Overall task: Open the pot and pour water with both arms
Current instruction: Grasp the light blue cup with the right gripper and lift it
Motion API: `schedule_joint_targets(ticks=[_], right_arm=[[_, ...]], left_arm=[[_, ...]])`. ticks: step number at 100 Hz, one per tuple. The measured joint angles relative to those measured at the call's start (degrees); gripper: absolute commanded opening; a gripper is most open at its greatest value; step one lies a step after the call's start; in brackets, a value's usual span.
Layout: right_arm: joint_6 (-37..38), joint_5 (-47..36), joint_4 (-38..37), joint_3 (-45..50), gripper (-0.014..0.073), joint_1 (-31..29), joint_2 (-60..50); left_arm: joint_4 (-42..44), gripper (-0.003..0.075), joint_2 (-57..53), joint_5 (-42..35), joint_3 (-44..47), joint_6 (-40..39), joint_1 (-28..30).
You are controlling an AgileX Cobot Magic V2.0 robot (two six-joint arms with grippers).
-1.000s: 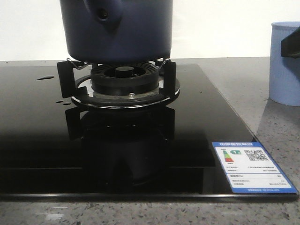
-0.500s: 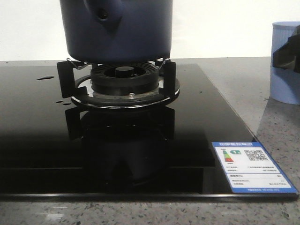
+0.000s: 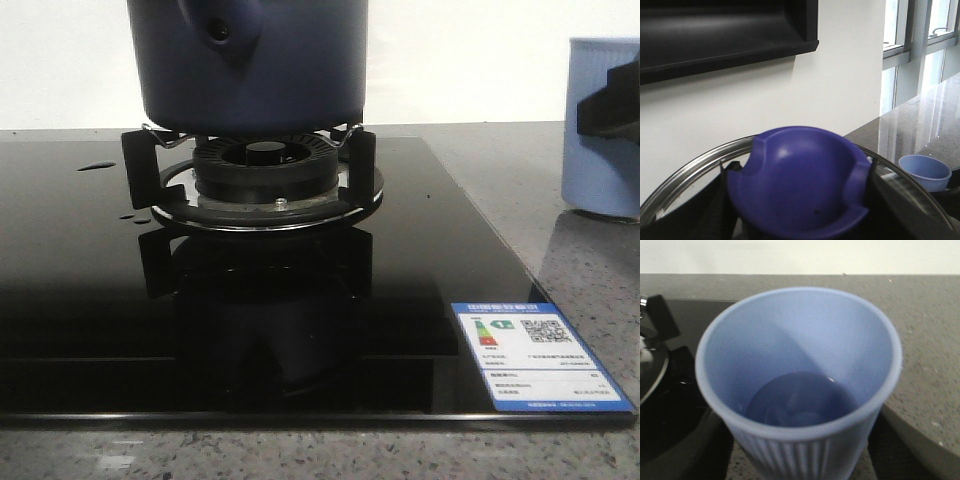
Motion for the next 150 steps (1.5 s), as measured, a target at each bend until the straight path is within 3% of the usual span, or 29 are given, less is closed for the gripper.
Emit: schedule_joint_targets(ticks=[20,38,76,95,128,150], right_arm=[[0.00,1.40,-2.71,-2.76,0.0161,2.67,-3.47],[0.00,7.62,-7.45,-12.31,0.0161,6.25,-4.40],[0.00,34.02,-14.55,-37.71,0.0162,9.07,1.44],[-3.74,46.45,-15.35,-47.99,0.0161,9.42,7.57],[-12.81,50.67,-16.04,-55.13,0.0162,13.61,13.04],[-14.10,52.48,-24.27,-57.54,0.0161,16.43,16.34]], left_arm=[[0.00,0.0274,0.00,0.00,0.00,0.00,0.00],[0.00,0.0274,0.00,0.00,0.00,0.00,0.00],[0.00,0.0274,0.00,0.00,0.00,0.00,0.00],[0.00,0.0274,0.00,-0.24,0.00,0.00,0.00],[0.00,0.0274,0.00,-0.70,0.00,0.00,0.00],[0.00,0.0274,0.00,-0.70,0.00,0.00,0.00]])
